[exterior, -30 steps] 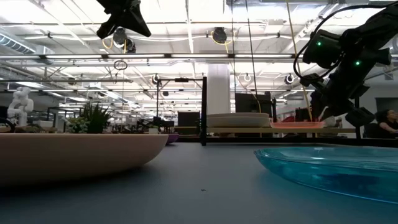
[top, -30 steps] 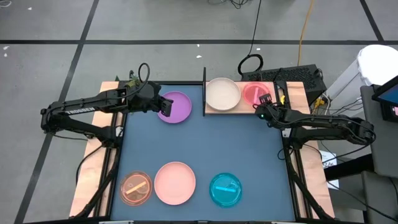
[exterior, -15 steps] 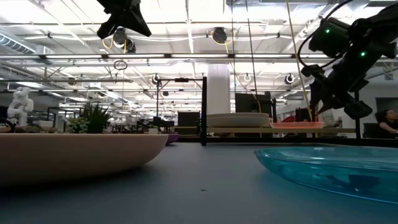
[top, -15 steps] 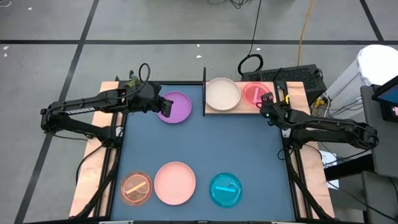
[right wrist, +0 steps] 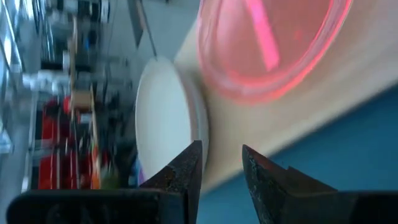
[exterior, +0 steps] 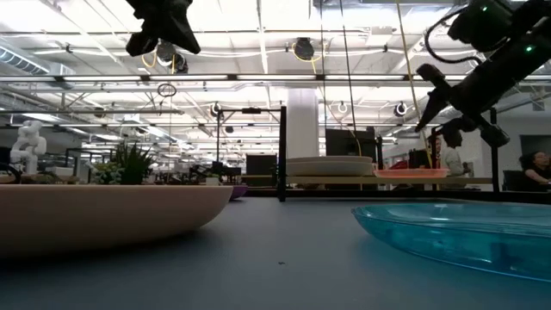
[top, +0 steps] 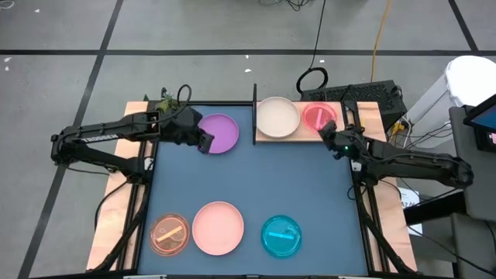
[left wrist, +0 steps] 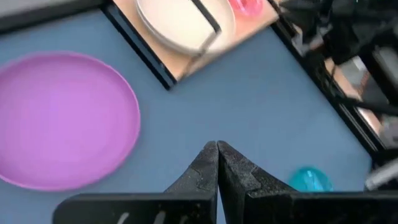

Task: Place and stack plates onto a shelf
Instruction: Stack the orange plate on top of the white plate on the shelf

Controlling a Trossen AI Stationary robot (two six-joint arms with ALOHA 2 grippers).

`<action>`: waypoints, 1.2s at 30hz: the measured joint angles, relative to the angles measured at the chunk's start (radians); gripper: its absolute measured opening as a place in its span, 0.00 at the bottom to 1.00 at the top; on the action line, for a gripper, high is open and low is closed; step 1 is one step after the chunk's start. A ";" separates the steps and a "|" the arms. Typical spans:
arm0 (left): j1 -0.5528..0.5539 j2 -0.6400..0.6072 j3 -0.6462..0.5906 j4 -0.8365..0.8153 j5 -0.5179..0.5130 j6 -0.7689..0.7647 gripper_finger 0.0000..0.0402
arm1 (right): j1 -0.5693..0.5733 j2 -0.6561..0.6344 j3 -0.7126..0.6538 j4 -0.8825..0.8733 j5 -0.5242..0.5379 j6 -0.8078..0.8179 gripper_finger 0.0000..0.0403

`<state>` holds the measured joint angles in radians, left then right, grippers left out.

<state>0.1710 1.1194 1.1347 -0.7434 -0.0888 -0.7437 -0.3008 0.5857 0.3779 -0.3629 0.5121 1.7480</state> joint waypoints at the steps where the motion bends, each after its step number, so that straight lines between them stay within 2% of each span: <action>1: -0.011 0.000 0.000 -0.013 0.010 -0.005 0.01 | 0.014 -0.006 0.000 0.003 -0.017 -0.009 0.25; 5: -0.072 0.000 0.000 -0.056 0.005 -0.038 0.01 | 0.071 -0.010 0.026 0.008 -0.043 -0.023 0.25; 10: -0.157 0.000 -0.006 -0.064 -0.060 -0.061 0.01 | 0.124 -0.010 0.066 0.007 -0.043 -0.043 0.25; 23: -0.288 0.000 -0.137 -0.001 -0.069 -0.277 0.02 | 0.277 -0.010 0.167 0.008 -0.045 -0.138 0.25; 32: -0.343 0.000 -0.193 0.000 -0.051 -0.386 0.22 | 0.407 0.005 0.173 0.087 -0.046 -0.194 0.25; 36: -0.366 0.000 -0.222 0.000 -0.013 -0.435 0.26 | 0.458 0.031 0.173 0.109 -0.045 -0.205 0.25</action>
<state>-0.1952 1.1194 0.9126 -0.7439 -0.1018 -1.1787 0.1568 0.6171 0.5507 -0.2536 0.4671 1.5433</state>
